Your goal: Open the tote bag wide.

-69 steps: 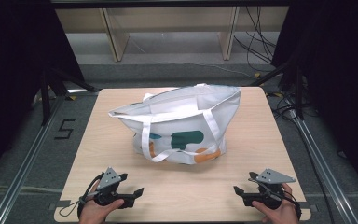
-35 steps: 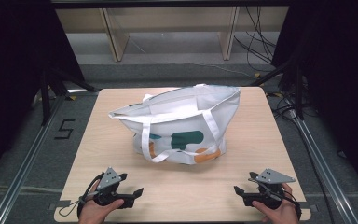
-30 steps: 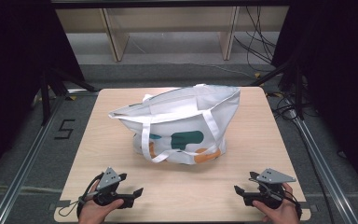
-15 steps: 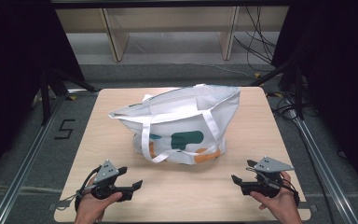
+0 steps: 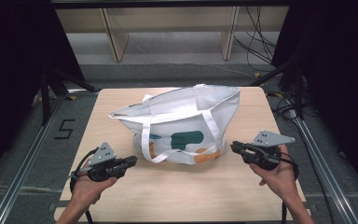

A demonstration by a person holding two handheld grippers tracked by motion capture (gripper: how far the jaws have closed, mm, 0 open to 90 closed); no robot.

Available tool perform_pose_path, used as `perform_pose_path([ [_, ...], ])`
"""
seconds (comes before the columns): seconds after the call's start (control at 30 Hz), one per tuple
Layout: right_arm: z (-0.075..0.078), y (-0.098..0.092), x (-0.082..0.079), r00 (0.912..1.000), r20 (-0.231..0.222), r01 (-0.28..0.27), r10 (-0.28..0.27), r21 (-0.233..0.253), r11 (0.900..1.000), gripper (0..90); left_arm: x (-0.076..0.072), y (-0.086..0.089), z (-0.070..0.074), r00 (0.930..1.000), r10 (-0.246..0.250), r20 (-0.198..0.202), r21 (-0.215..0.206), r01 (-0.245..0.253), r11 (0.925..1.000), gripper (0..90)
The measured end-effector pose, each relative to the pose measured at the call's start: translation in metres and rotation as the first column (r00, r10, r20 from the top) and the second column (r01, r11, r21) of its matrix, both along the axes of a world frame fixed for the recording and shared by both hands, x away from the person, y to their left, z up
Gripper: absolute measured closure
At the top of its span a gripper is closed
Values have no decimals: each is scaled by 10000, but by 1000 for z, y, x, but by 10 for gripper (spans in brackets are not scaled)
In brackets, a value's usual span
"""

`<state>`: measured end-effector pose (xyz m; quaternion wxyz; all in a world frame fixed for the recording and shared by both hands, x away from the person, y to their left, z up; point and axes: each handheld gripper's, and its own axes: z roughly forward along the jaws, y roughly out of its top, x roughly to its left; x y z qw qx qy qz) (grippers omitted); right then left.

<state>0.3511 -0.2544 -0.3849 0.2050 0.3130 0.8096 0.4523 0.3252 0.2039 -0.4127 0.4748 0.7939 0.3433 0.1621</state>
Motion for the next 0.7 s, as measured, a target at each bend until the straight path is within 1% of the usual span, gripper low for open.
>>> perform_pose_path([
  [0.03,6,0,3,9997,226,-38,38,3,10000,859,6,1,8,9999,-126,-20,-146,126,9998,884],
  [0.07,10,2,4,9996,273,63,-69,191,9998,874,10,0,12,10000,-79,-17,-178,79,9998,893],
  [0.1,17,2,8,9990,446,-29,25,97,9999,879,13,-1,17,10000,-27,31,-148,27,9999,894],
  [0.13,24,3,11,9982,597,-80,81,-18,10000,886,17,-1,22,9999,-105,76,-150,106,9998,894],
  [0.17,30,4,14,9974,709,-73,79,-85,9999,897,21,-2,27,9999,-91,97,-239,94,9997,895],
  [0.2,37,5,17,9966,782,-245,262,-226,9994,898,25,-3,33,9998,-82,164,-251,86,9996,895],
  [0.23,44,7,20,9958,891,-205,221,-189,9996,900,25,-3,33,9998,-82,164,-251,86,9996,895],
  [0.27,44,7,20,9958,891,-205,221,-189,9996,900,30,-5,40,9997,-111,223,-255,116,9996,895],
  [0.3,51,10,24,9952,963,-160,162,-28,9999,900,35,-6,46,9997,-112,218,-378,121,9992,895],
  [0.33,58,12,27,9956,896,-253,265,-147,9996,900,40,-7,53,9994,-136,318,-333,147,9993,895],
  [0.37,65,14,31,9939,1079,-204,226,-219,9996,900,44,-9,59,9991,-102,401,-284,114,9995,895],
  [0.4,70,16,35,9918,1268,-152,169,-142,9998,900,49,-11,64,9989,-23,469,-343,39,9994,895],
  [0.43,81,22,43,9928,1175,-220,235,-142,9997,900,58,-14,73,9988,47,479,-355,-30,9994,895],
  [0.47,86,24,47,9898,1407,-169,203,-258,9995,900,58,-14,73,9988,47,479,-355,-30,9994,895],
  [0.5,92,28,53,9883,1510,-167,214,-322,9993,900,70,-18,79,9988,77,491,-217,-67,9997,895],
  [0.53,92,28,53,9883,1510,-167,214,-322,9993,900,70,-18,79,9988,77,491,-217,-67,9997,895],
  [0.57,99,34,63,9912,1303,-179,227,-382,9991,900,77,-20,81,9991,128,396,-181,-121,9998,895],
  [0.6,101,37,67,9921,1244,-89,130,-335,9994,900,88,-22,82,9991,300,289,-221,-294,9993,895],
  [0.63,102,39,71,9906,1358,-100,170,-524,9986,900,88,-22,82,9991,300,289,-221,-294,9993,895],
  [0.67,102,39,71,9906,1358,-100,170,-524,9986,900,94,-22,82,9992,348,217,-209,-344,9992,895],
  [0.7,104,45,79,9924,1229,-25,104,-642,9979,900,102,-24,82,9990,430,155,-192,-427,9989,894],
])
